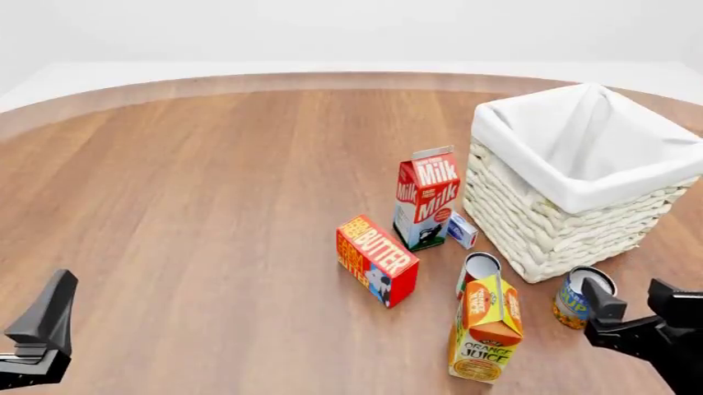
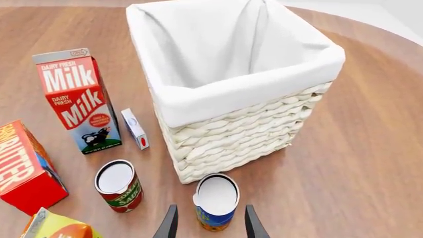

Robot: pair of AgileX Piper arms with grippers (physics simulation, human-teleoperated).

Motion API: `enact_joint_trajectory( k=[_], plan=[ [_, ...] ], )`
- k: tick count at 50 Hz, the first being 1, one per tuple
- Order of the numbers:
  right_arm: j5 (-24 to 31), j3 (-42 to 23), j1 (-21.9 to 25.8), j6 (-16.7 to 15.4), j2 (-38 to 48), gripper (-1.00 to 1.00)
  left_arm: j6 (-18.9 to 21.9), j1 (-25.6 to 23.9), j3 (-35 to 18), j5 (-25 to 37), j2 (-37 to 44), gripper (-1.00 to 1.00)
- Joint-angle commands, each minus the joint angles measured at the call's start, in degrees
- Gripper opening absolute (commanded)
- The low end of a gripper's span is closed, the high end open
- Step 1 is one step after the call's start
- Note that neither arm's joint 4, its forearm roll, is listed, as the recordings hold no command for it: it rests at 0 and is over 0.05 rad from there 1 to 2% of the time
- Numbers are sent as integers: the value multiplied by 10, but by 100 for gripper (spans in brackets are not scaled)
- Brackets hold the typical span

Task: Pick up the alphabet soup, and put it in the basket.

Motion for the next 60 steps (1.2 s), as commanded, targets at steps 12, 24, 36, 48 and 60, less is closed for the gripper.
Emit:
enact_joint_trajectory(
  k=[12, 24, 36, 48, 60],
  plan=[
    [-85, 0, -2, 4, 94, 100, 0, 0, 0, 0, 0, 100],
    [-119, 0, -8, 4, 137, 100, 0, 0, 0, 0, 0, 100],
    [-163, 0, -12, 5, 187, 100, 0, 0, 0, 0, 0, 100],
    [-211, 0, -12, 6, 240, 100, 0, 0, 0, 0, 0, 100],
    [-262, 0, -17, 8, 299, 100, 0, 0, 0, 0, 0, 100]
  ],
)
